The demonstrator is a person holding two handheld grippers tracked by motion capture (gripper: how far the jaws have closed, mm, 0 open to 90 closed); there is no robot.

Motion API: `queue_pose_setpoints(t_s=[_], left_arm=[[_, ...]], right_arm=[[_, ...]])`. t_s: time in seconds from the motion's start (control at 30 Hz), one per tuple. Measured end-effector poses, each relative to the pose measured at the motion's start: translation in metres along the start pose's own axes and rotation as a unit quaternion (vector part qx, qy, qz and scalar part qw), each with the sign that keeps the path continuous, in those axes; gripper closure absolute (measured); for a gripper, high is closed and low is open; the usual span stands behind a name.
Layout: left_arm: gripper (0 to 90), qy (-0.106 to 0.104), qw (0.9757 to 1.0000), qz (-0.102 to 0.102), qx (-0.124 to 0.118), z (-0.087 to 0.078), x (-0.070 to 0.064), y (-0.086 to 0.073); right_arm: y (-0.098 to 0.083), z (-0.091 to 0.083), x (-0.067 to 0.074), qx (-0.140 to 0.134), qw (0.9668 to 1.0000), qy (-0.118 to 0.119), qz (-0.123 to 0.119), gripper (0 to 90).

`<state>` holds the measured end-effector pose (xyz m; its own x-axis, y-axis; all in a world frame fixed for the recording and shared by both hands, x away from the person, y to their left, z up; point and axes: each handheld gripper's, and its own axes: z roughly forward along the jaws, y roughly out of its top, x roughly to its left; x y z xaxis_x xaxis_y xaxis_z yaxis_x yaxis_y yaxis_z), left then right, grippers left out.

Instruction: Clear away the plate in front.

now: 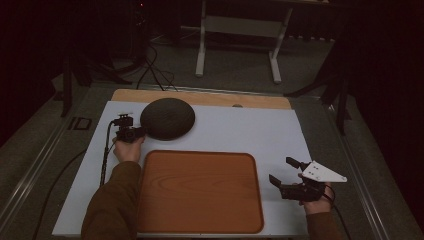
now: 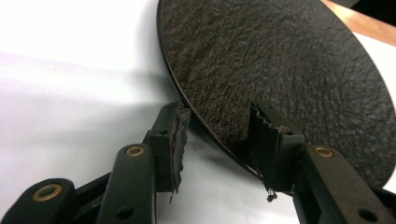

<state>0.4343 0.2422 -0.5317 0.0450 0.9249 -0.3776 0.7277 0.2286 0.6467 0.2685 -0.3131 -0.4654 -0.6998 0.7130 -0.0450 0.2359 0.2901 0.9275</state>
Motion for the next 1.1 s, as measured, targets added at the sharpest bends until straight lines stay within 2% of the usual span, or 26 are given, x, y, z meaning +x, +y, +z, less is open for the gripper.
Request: queue_pose_setpoints(t_s=[0.07, 0.1, 0.17, 0.2, 0.23, 0.27, 0.33, 0.37, 0.4, 0.43, 0.53, 0.67, 0.7, 0.77, 0.8, 0.83, 0.9, 0.93, 0.97, 1.07, 1.1], left_arm=[[56.2, -0.005, 1.0, -0.002, 0.004, 0.001, 0.0, 0.0], [55.3, -0.022, 0.9996, -0.014, 0.008, 0.004, 0.0, -0.002], [55.1, -0.025, 0.9994, -0.02, 0.008, 0.005, 0.001, -0.002], [55.6, -0.025, 0.9992, -0.031, 0.009, 0.006, 0.001, -0.002], [56.7, -0.025, 0.9992, -0.031, 0.009, 0.006, 0.001, -0.002], [58.3, -0.029, 0.9987, -0.041, 0.012, 0.005, 0.002, -0.001], [59.9, -0.041, 0.9972, -0.059, 0.019, 0.005, 0.006, 0.0], [62.6, -0.051, 0.9951, -0.082, 0.022, 0.004, 0.009, 0.001], [64.0, -0.053, 0.9942, -0.09, 0.024, 0.004, 0.01, 0.001], [65.0, -0.053, 0.9942, -0.09, 0.024, 0.004, 0.01, 0.001], [68.3, -0.062, 0.9906, -0.12, 0.022, 0.004, 0.012, 0.001], [73.5, -0.106, 0.9785, -0.177, -0.003, 0.004, 0.021, -0.004], [73.6, -0.106, 0.9785, -0.177, -0.003, 0.004, 0.021, -0.004], [73.5, -0.118, 0.9738, -0.194, -0.013, 0.005, 0.021, -0.005], [73.6, -0.118, 0.9738, -0.194, -0.013, 0.005, 0.021, -0.005], [73.4, -0.137, 0.9673, -0.212, -0.028, 0.006, 0.021, -0.006], [70.6, -0.15, 0.9619, -0.226, -0.034, 0.007, 0.02, -0.005], [68.7, -0.15, 0.9619, -0.226, -0.034, 0.007, 0.02, -0.005], [67.1, -0.155, 0.9601, -0.23, -0.035, 0.008, 0.019, -0.005], [65.9, -0.17, 0.9516, -0.252, -0.044, 0.011, 0.017, -0.005], [64.9, -0.174, 0.946, -0.27, -0.045, 0.013, 0.015, -0.005]], right_arm=[[0.0, 0.0, 0.0, 0.0, 1.0, 0.0, 0.0, 12.1], [0.0, 0.0, 0.0, 0.0, 1.0, 0.0, 0.0, 12.1], [0.0, 0.0, 0.0, 0.001, 1.0, 0.0, -0.001, 12.1], [0.0, 0.0, 0.0, 0.001, 1.0, 0.0, -0.001, 12.1], [0.0, 0.0, 0.0, 0.001, 1.0, 0.0, -0.001, 12.1], [0.0, 0.0, 0.0, 0.001, 1.0, 0.0, -0.002, 12.0], [0.0, 0.0, 0.0, 0.001, 1.0, 0.0, -0.002, 12.1], [0.0, 0.0, 0.0, 0.002, 1.0, -0.001, -0.004, 12.0], [0.0, 0.0, 0.0, 0.003, 1.0, -0.002, -0.006, 12.1], [0.0, 0.0, 0.001, 0.004, 1.0, -0.003, -0.007, 12.1], [0.0, 0.001, 0.001, 0.005, 0.9999, -0.001, -0.01, 12.1], [0.001, 0.001, 0.001, 0.005, 0.9999, -0.001, -0.009, 12.1], [0.001, 0.001, 0.001, 0.005, 0.9999, -0.001, -0.009, 12.1], [0.001, 0.0, 0.001, 0.004, 1.0, -0.001, -0.008, 12.1], [0.001, 0.0, 0.001, 0.004, 1.0, -0.001, -0.008, 12.1], [0.001, 0.0, 0.001, 0.004, 1.0, -0.001, -0.008, 12.1], [0.001, 0.0, 0.001, 0.004, 1.0, 0.0, -0.008, 12.1], [0.001, 0.0, 0.001, 0.004, 1.0, 0.0, -0.008, 12.1], [0.001, 0.0, 0.001, 0.004, 1.0, -0.001, -0.008, 12.1], [0.001, 0.0, 0.001, 0.004, 1.0, -0.001, -0.008, 12.2], [0.001, 0.0, 0.001, 0.003, 1.0, -0.001, -0.007, 12.1]])
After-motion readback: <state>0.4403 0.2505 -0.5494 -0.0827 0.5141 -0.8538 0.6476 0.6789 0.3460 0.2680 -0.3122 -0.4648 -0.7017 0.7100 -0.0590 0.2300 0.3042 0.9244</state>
